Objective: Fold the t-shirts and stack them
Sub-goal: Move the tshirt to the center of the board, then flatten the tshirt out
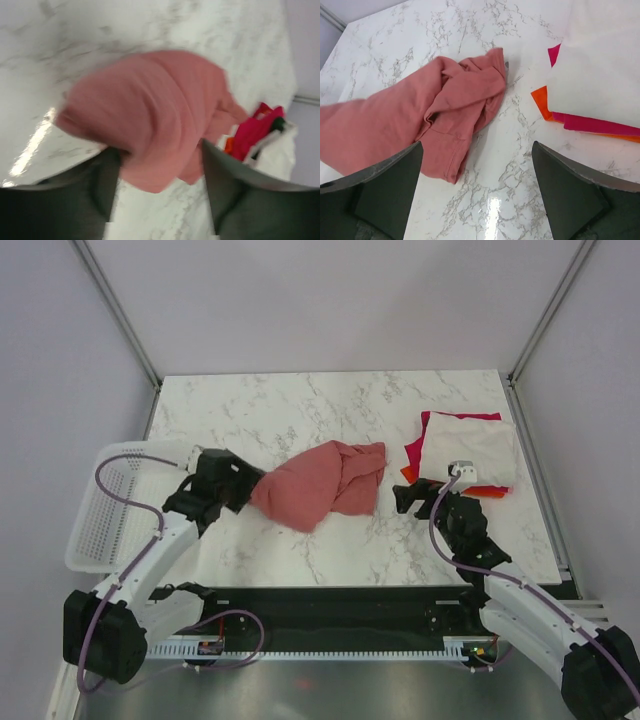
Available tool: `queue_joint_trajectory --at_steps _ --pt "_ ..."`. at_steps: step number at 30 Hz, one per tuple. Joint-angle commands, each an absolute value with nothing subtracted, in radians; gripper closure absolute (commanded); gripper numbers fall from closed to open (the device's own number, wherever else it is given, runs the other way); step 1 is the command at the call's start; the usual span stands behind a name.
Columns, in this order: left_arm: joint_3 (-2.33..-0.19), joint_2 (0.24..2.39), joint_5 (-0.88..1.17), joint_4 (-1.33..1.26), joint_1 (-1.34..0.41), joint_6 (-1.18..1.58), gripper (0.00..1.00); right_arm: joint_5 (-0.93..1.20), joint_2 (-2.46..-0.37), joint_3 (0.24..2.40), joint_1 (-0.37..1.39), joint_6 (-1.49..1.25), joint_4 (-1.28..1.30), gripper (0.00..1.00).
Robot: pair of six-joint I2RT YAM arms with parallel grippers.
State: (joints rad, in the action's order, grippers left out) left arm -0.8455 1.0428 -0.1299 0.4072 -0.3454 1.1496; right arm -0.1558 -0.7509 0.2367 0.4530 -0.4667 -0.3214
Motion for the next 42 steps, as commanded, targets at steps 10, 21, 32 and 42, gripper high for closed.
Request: queue_joint_trajectory --at_steps 10,21,32,42 --pt "-0.773 1.012 -0.153 0.357 -0.371 0.849 0.13 -0.071 -1.027 0.371 0.449 -0.48 -0.318 0.21" --pt "-0.819 1.15 -0.314 0.327 -0.626 0.669 0.07 -0.057 -1.515 0.819 0.4 -0.563 -0.086 0.36" --pt "-0.664 1.115 -0.141 0.046 -0.646 0.483 0.12 -0.123 -1.819 1.046 0.376 -0.574 -0.064 0.49" --pt "-0.581 1.108 -0.156 -0.04 -0.646 0.419 0.14 -0.155 -1.841 1.083 0.37 -0.525 -0.071 0.98"
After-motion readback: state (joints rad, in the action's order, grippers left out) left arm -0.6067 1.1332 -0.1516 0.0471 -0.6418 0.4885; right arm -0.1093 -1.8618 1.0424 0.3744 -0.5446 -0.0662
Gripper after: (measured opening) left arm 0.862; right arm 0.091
